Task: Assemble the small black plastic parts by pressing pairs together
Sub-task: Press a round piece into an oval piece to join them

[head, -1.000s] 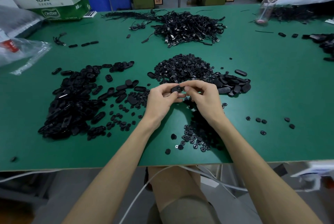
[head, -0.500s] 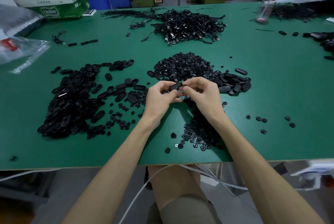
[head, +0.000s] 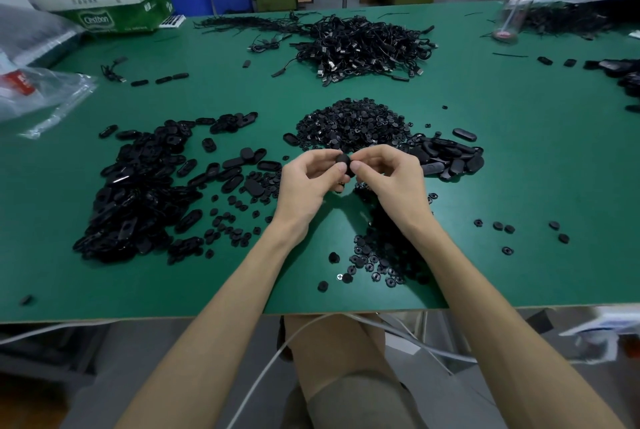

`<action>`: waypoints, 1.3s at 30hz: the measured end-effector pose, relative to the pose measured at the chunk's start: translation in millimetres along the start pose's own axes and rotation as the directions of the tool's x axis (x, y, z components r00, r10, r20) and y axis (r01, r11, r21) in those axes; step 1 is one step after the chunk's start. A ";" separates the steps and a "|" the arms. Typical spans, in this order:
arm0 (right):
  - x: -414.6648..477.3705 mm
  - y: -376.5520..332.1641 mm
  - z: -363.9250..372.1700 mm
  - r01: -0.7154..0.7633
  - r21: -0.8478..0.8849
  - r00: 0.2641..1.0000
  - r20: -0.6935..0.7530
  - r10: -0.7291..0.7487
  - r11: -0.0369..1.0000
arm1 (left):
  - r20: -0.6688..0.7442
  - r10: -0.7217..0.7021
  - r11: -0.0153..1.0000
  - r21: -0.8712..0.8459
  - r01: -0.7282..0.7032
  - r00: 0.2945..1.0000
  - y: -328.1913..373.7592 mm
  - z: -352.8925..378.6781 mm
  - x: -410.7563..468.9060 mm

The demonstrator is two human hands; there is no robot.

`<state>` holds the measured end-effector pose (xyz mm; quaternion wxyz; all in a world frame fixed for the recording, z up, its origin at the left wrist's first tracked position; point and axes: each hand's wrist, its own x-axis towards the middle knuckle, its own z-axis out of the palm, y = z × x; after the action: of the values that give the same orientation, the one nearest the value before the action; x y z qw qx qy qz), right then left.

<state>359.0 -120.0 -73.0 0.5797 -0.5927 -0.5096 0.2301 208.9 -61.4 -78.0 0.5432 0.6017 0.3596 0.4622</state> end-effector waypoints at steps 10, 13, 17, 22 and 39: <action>-2.6 -5.9 3.5 -0.011 0.185 0.997 0.082 -0.005 0.983 | -0.045 0.013 0.994 -0.109 -0.018 0.999 1.4 0.0 -0.8; -2.5 -4.6 2.9 -0.024 0.211 0.996 0.085 0.006 0.977 | -0.052 0.034 0.999 -0.015 -0.035 0.998 1.3 1.6 -0.1; -1.7 -3.9 3.9 -0.042 0.202 0.997 0.077 0.027 0.978 | -0.056 0.031 0.996 0.081 -0.026 0.998 -1.2 0.4 2.0; -1.2 -4.5 4.4 -0.033 0.162 0.999 0.012 0.032 0.986 | -0.031 0.031 0.993 0.117 -0.027 0.999 -2.0 0.7 2.4; -3.1 -6.0 5.8 0.003 -0.058 0.998 -0.063 -0.006 0.998 | 0.055 0.038 0.997 0.071 -0.042 0.998 -0.8 2.8 -1.0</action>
<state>350.9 -121.2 -69.7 0.5788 -0.6151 -0.4987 0.1949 211.4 -63.1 -78.9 0.5213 0.6403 0.3492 0.4431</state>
